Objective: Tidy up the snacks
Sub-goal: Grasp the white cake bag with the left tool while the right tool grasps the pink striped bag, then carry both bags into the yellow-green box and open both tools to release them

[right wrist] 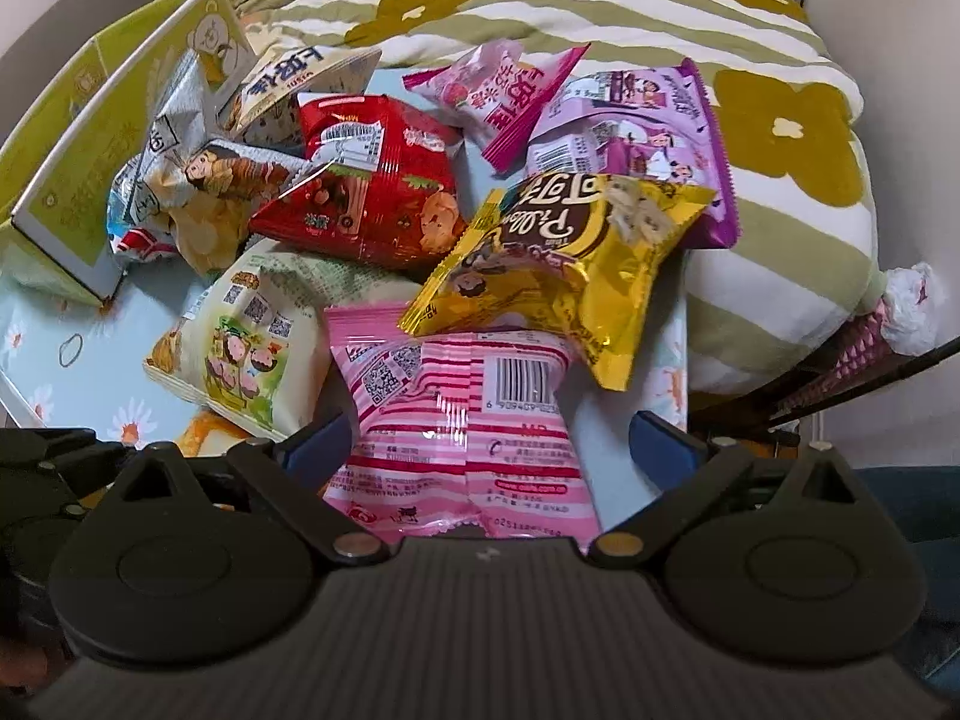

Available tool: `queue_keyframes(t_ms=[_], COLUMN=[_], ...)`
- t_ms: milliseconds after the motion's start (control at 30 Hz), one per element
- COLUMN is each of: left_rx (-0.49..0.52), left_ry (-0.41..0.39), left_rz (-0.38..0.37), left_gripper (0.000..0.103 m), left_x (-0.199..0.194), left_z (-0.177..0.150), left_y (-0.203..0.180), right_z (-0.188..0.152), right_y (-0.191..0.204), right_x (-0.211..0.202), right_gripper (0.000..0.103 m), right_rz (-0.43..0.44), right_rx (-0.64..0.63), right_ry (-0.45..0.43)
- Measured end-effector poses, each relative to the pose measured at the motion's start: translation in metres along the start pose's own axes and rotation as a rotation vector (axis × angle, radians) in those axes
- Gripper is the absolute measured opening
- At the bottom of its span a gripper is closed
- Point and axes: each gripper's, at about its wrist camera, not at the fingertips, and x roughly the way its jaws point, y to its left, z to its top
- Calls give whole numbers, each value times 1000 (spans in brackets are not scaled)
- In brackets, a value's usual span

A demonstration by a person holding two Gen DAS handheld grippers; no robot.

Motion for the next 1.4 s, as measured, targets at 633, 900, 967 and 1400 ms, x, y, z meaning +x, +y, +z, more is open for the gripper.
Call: queue_keyframes(t_ms=[633, 900, 967, 1400], left_rx=[-21, -37, -48, -101], left_ry=[-62, -96, -106, -236], left_rz=[72, 89, 99, 135], left_gripper=[71, 71, 71, 71], left_x=[-29, -45, -51, -114], left_z=[-11, -22, -26, -33], left_y=[70, 100, 107, 123], right_z=[5, -3, -5, -9], right_y=[13, 11, 12, 39], right_x=[40, 29, 23, -30], right_gripper=[94, 87, 87, 87], right_rz=[14, 22, 31, 64], right_rx=[-9, 52, 65, 60], right_ry=[68, 71, 66, -6])
